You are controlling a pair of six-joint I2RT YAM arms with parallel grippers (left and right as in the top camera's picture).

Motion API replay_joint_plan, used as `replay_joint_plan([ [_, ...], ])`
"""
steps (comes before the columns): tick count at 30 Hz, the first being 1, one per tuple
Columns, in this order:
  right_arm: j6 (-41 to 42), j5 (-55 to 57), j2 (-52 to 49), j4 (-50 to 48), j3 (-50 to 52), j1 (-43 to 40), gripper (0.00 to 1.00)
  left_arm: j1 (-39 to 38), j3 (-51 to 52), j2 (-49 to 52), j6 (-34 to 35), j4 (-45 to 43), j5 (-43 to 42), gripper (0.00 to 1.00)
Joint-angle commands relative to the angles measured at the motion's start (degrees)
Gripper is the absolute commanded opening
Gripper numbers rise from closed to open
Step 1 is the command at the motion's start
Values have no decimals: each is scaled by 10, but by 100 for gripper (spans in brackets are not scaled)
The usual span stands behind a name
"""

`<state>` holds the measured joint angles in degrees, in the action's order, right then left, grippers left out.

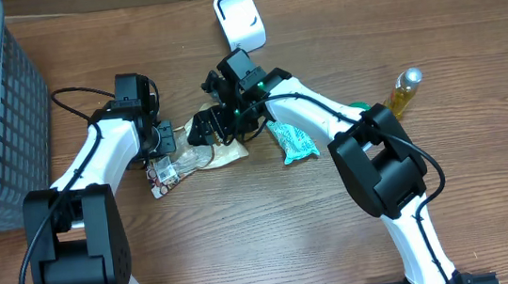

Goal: Scan the item barcode

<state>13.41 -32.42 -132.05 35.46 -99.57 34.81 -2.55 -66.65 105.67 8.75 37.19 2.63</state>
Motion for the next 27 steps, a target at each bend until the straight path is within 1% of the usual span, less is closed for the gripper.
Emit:
replay_joint_plan([
  [1,36,-108,-10,-22,10,15,100,-1,9,12,-11,-2,12,4],
  [4,70,-154,-10,-50,10,16,100,-1,9,12,-11,-4,12,4],
  [6,91,-157,-10,-60,10,16,99,-1,9,12,-11,-5,12,4],
  [10,107,-156,-10,-71,10,16,98,-1,9,12,-11,-5,12,4],
  [14,110,-156,-16,-78,11,16,92,-1,9,12,-11,-4,12,4],
  [20,148,-133,-38,-92,11,16,87,-1,9,12,-11,-4,12,4],
  [24,147,-123,-46,-100,11,16,79,-1,9,12,-11,-1,12,4],
  [27,146,-117,-46,-109,11,16,67,-1,9,12,-11,1,11,4],
])
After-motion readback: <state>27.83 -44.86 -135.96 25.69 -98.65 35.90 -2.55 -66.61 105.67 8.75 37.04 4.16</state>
